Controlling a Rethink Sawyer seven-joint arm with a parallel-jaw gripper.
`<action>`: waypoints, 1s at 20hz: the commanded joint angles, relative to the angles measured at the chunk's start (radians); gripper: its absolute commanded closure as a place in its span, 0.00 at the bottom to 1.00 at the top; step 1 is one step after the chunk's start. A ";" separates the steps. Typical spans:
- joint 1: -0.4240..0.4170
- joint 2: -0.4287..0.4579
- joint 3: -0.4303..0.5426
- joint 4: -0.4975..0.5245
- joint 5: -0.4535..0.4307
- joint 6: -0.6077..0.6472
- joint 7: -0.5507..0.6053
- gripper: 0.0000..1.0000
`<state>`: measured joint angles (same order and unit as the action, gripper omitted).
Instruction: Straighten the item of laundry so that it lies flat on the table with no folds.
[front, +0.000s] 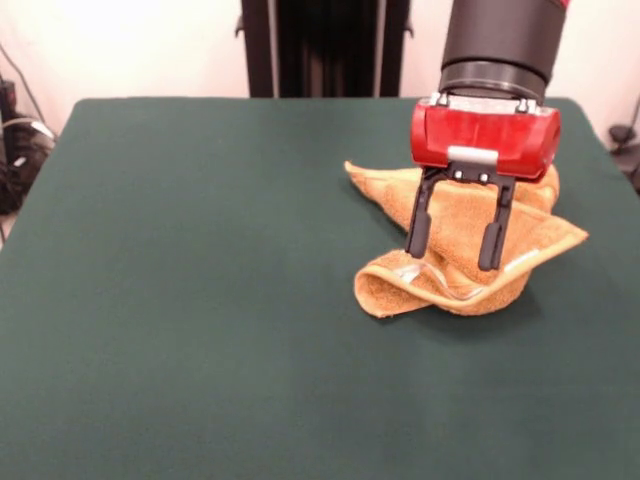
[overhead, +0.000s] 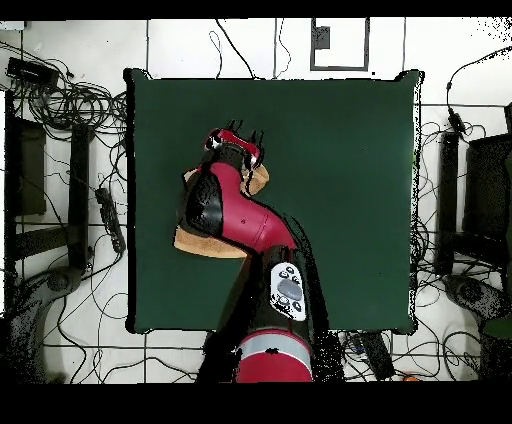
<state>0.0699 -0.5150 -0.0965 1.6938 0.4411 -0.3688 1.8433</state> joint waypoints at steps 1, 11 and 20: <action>0.007 0.055 0.131 0.120 0.021 -0.050 0.367 0.00; 0.089 0.070 0.080 0.130 0.113 -0.098 0.411 0.00; 0.134 0.075 0.060 0.122 0.173 -0.112 0.442 0.00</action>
<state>0.1637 -0.5150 -0.0959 1.7396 0.5321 -0.4589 2.0086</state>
